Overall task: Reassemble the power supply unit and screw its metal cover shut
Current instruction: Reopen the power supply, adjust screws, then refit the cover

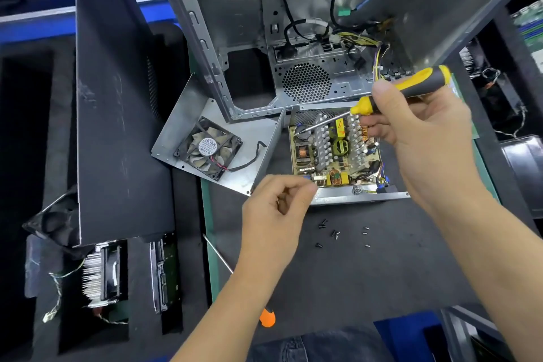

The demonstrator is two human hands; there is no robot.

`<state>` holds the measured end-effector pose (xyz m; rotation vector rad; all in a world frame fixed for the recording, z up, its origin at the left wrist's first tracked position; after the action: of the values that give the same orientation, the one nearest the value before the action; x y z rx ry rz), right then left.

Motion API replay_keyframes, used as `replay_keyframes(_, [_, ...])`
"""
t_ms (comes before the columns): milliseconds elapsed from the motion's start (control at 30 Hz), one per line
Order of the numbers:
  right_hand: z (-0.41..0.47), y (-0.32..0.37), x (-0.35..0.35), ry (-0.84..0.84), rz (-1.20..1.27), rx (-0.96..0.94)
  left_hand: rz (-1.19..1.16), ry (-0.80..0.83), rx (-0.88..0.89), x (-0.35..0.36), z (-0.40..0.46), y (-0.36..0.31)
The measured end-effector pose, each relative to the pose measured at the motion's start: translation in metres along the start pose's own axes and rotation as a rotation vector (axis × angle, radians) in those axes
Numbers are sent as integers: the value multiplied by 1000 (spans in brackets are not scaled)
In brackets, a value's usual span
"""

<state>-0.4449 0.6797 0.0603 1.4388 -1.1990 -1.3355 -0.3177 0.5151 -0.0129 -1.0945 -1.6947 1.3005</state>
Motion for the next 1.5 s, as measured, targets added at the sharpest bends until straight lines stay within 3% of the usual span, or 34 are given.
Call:
replay_keyframes(100, [5, 7, 6, -14, -93, -78, 96, 51, -53, 5, 0, 8])
replay_keyframes(233, [8, 9, 15, -7, -174, -143, 62, 40, -90, 7, -3, 13])
replay_keyframes(533, [-2, 12, 36, 105, -465, -328, 25, 193, -121, 19, -14, 18])
replay_keyframes(667, [-6, 12, 48, 185, -591, -412, -30, 122, -114, 9, -8, 20])
replay_keyframes(800, [-7, 9, 57, 258, -654, -434, -55, 54, -142, 3, 1, 30])
replay_keyframes(967, [-5, 7, 62, 287, -709, -459, -30, 78, -222, 5, 10, 47])
replay_keyframes(1500, [-9, 10, 69, 342, -773, -477, -56, 90, -239, 7, 11, 52])
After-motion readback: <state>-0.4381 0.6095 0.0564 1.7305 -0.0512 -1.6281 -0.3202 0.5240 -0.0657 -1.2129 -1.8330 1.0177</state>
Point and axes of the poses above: each hand's wrist, its own z-axis towards the middle knuckle, its own x-axis out of the palm, y = z × x, the point moved 6 cm from there along z, towards the middle knuckle, and after that the axes turned 11 degrees about -z, right-handed, at the moved point
